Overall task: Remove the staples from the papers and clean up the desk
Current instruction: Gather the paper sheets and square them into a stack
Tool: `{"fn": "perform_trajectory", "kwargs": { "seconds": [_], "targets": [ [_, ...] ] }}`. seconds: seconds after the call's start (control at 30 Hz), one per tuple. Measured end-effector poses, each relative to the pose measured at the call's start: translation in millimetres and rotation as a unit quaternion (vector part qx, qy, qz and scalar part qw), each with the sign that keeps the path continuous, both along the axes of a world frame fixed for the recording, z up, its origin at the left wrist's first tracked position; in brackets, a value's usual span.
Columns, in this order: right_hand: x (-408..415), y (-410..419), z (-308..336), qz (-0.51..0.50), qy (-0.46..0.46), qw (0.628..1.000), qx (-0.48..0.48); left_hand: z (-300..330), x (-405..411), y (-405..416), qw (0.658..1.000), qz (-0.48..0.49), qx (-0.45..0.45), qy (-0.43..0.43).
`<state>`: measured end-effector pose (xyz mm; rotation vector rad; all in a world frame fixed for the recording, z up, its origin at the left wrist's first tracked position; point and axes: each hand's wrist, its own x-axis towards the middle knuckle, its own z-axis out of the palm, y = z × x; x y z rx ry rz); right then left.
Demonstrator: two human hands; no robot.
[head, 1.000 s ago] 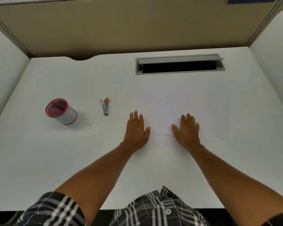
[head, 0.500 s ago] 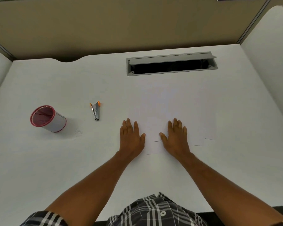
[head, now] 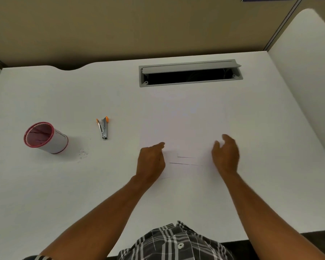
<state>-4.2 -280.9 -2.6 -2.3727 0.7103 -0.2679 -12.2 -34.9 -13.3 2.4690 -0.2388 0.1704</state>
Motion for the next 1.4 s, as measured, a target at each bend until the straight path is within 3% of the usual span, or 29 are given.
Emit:
{"fn": "perform_trajectory", "kwargs": {
  "seconds": [0.13, 0.3, 0.57, 0.8, 1.0, 1.13, 1.27, 1.4],
  "targets": [
    [5.0, -20.8, 6.7, -0.064, 0.157, 0.983, -0.067, 5.4, -3.6, -26.9, 0.981, 0.051, -0.120, 0.141],
    [5.7, -5.8, 0.6, -0.037, 0.181, 0.980, -0.080, 11.1, 2.0, -40.4, 0.953, 0.092, -0.175, 0.228],
    [16.3, 0.5, 4.1, -0.013, 0.215, 0.973, -0.080, 13.3, 5.1, -34.3, 0.936, 0.078, -0.201, 0.278],
    [24.5, -7.1, 7.8, -0.081, 0.244, 0.965, 0.043, 9.3, 9.2, -23.6, 0.907, 0.083, -0.270, 0.312],
    [23.6, -11.5, 4.0, -0.092, 0.156, 0.978, 0.106, 14.7, 17.3, -14.5, 0.873, 0.106, -0.334, 0.339],
    [19.6, -15.2, 14.6, -0.068, 0.083, 0.974, 0.201, 16.3, 21.6, -13.7, 0.854, 0.123, -0.367, 0.348],
    [13.3, -13.0, 34.7, -0.047, 0.049, 0.908, 0.414, 21.9, 29.3, -11.1, 0.832, 0.165, -0.405, 0.342],
    [7.6, -7.3, 38.3, -0.011, 0.068, 0.843, 0.534, 30.0, 43.6, 1.2, 0.804, 0.202, -0.437, 0.349]
  ]
}}
